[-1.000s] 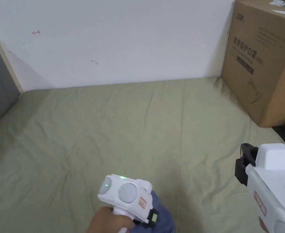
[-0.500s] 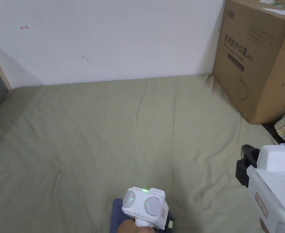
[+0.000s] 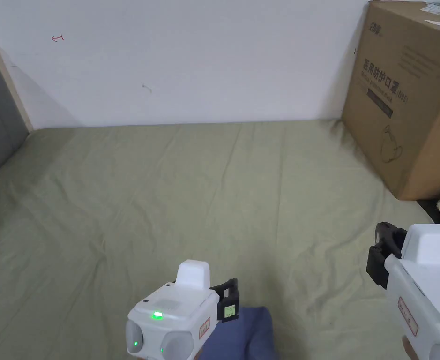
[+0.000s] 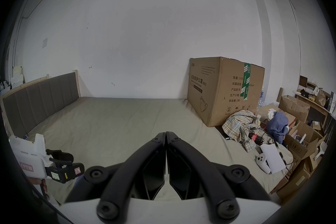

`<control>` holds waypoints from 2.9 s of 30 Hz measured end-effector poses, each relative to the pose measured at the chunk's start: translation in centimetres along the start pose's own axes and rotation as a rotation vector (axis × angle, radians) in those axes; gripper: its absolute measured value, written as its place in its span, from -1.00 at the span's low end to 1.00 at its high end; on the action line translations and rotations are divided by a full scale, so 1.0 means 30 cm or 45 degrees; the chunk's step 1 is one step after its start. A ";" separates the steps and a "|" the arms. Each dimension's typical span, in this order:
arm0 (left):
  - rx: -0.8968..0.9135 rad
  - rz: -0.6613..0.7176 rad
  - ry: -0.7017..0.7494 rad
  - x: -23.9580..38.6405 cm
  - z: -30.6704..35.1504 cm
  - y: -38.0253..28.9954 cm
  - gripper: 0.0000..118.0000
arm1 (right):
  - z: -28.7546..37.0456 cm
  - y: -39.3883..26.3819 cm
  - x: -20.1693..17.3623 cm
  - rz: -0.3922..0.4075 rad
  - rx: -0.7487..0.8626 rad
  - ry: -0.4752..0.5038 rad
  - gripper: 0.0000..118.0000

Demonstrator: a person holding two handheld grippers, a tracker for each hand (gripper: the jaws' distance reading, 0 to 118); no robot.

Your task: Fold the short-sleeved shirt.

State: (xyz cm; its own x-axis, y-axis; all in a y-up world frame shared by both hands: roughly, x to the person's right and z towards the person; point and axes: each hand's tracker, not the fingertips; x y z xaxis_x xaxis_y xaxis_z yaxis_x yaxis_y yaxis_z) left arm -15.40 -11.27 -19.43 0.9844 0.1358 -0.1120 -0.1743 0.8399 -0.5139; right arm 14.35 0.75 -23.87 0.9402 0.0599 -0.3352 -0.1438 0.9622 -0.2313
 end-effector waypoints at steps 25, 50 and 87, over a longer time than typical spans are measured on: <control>-0.304 -0.149 -0.105 0.209 -0.224 -0.395 -1.00 | -0.023 -0.054 0.067 0.006 -0.071 -0.037 -1.00; 0.469 -0.158 0.159 -0.047 0.237 0.191 -1.00 | 0.063 0.104 -0.088 0.007 0.142 0.051 -1.00; 0.589 -0.039 0.464 -0.404 0.473 0.229 -1.00 | -0.213 -0.430 -0.438 -0.007 -0.252 0.280 -1.00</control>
State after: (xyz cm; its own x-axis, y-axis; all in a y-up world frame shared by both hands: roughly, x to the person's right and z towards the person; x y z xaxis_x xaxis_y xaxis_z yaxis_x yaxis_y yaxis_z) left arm -28.18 0.32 -9.53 0.9029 -0.0128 -0.4297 -0.0363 0.9937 -0.1060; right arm 1.88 -14.15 -22.31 0.8548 -0.0248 -0.5183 -0.2168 0.8905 -0.4001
